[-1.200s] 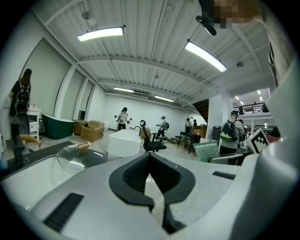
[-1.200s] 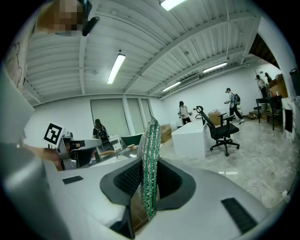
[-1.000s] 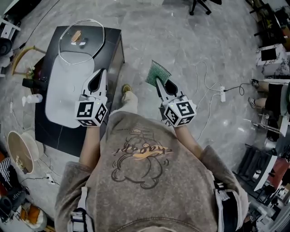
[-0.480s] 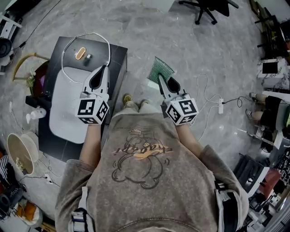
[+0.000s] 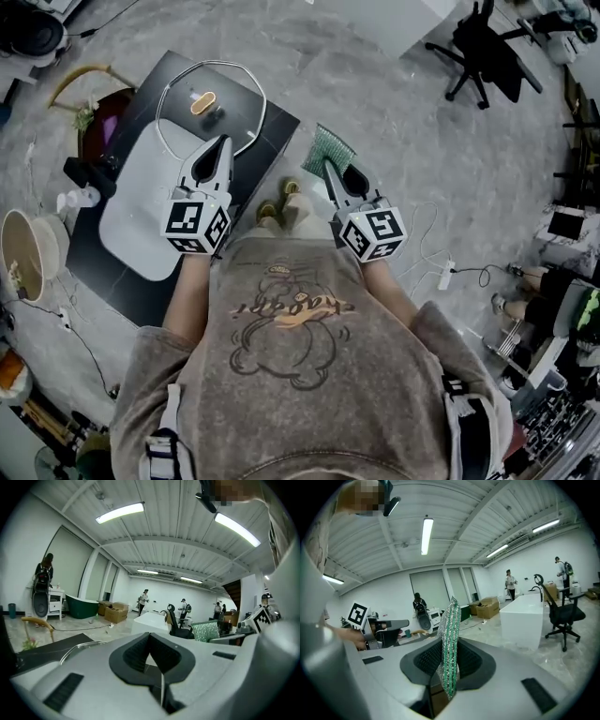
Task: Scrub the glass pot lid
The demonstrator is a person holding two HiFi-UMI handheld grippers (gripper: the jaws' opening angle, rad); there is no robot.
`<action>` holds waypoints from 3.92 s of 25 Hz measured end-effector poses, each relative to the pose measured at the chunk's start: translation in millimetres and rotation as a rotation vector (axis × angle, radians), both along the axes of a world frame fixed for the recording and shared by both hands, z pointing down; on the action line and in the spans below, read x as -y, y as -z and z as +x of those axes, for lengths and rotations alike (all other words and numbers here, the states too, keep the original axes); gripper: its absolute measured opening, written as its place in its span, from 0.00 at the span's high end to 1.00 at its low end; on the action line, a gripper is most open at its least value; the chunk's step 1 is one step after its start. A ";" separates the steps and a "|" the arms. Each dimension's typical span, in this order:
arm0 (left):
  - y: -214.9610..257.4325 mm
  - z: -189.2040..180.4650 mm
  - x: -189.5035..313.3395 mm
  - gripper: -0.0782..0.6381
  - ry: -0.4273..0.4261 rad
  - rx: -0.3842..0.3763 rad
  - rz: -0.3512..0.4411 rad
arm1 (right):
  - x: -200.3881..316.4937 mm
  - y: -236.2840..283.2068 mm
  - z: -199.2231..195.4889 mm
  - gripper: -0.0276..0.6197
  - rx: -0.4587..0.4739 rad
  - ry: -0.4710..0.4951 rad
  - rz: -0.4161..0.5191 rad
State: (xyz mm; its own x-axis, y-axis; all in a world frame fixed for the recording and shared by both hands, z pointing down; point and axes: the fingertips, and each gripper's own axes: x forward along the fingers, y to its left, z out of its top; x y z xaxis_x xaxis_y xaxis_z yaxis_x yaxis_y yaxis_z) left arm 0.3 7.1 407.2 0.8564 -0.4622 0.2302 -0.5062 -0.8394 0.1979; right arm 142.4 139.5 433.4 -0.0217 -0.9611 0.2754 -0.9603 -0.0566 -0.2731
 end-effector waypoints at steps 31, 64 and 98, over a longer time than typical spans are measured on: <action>-71.0 -30.6 110.8 0.52 0.163 0.186 -0.091 | 199.8 -39.0 -30.7 0.82 -0.037 0.607 -0.093; -169.8 -6.9 169.6 0.63 -0.115 0.512 -0.196 | 184.7 -150.3 -150.9 0.82 0.130 0.963 -0.556; -173.0 -6.2 167.8 0.64 -0.102 0.557 -0.187 | 227.8 -173.6 -196.5 0.83 0.442 0.861 -0.764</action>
